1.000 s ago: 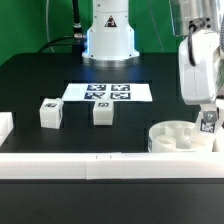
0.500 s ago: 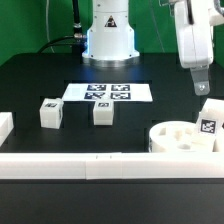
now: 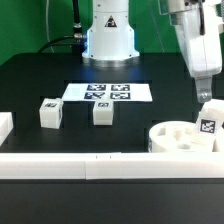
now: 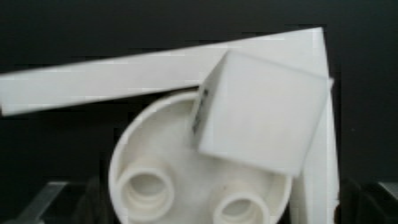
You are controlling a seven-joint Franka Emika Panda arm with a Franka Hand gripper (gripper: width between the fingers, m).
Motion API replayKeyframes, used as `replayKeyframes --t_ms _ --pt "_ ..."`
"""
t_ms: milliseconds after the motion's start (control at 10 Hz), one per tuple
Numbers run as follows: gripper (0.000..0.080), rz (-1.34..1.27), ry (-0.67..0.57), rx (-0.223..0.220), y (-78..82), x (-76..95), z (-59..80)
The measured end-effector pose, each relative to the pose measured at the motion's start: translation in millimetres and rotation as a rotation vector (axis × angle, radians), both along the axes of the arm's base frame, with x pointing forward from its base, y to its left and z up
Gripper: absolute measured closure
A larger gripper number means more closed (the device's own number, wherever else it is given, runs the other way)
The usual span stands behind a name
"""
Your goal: Assemble stool
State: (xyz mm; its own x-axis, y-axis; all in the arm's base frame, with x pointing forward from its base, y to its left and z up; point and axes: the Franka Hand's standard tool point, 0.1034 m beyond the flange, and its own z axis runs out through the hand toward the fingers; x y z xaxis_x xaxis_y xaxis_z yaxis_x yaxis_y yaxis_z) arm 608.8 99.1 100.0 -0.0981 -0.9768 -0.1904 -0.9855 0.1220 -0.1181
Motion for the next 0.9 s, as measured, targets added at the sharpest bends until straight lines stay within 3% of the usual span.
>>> replayKeyframes --t_ms 300,500,800,900 --pt "0.0151 0.150 -0.023 -0.047 -36.7 -21.4 2.5" --pt "0.0151 0.237 -0.038 -0.073 -56.9 -22.5 2.3" --pt "0.0151 0.254 -0.053 -0.080 -55.7 -21.0 0.9" --pt "0.0151 0.379 -0.052 -0.105 -56.3 -23.7 -2.1"
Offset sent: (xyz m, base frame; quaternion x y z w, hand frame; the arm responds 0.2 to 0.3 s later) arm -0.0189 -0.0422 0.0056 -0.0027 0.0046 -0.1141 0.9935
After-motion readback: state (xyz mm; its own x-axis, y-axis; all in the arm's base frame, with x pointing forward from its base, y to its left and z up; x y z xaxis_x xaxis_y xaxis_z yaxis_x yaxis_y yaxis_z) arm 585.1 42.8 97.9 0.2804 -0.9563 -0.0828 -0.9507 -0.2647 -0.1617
